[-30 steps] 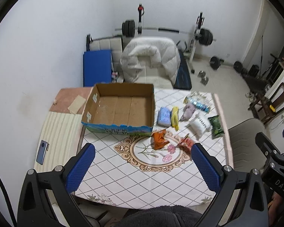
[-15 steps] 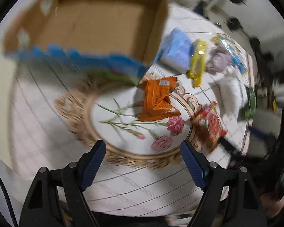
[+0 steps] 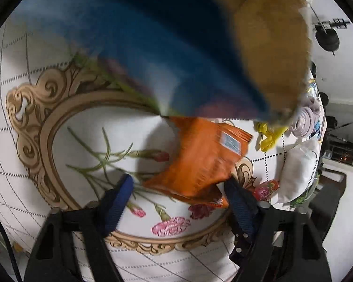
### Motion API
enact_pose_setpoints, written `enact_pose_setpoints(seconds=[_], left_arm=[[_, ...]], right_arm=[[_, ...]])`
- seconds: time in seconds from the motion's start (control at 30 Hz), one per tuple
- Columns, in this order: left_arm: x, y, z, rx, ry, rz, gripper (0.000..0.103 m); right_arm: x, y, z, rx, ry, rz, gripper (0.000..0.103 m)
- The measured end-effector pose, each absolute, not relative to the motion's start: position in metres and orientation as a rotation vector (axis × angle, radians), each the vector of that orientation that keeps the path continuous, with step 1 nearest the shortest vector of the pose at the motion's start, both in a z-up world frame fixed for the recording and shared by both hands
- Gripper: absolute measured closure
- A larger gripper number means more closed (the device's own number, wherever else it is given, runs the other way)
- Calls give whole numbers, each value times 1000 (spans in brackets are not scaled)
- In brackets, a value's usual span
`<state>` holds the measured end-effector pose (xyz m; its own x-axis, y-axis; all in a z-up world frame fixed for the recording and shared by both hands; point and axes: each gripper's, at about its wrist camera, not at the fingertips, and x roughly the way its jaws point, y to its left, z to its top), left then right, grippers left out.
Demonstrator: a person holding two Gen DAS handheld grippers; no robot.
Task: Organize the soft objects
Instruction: 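Grasp the orange snack bag with the left gripper while the right grasps the red-green bag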
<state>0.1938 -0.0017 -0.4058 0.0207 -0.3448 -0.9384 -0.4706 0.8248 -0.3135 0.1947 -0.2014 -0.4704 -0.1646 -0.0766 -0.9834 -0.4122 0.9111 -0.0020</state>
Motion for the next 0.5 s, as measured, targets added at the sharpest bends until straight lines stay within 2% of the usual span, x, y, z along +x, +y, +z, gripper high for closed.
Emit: enact_pose_setpoints(seconds=[0.07,0.17,0.33,0.4,0.47,0.5], left_arm=[[193,-11,-402,-596,1587,98,46],[183,-25,-397,-471,1596,82,49],[146,-49,-395,-215,1660,61,50],[140,-62,-402,-86,1688,50,47],[141,-71,-412,-23,1719,50,47],[143,-72,-415,-14,1721,47,47]], right_arm=[[186,-202,-473,-388,1712,292,41],[167,-212,-475,-317,1754,241,51],[120,-233,-492,-181,1854,127,51],[105,-236,-498,-171,1838,78,47],[98,-242,-505,-165,1824,36,35],[94,-244,-508,-152,1812,22,34]])
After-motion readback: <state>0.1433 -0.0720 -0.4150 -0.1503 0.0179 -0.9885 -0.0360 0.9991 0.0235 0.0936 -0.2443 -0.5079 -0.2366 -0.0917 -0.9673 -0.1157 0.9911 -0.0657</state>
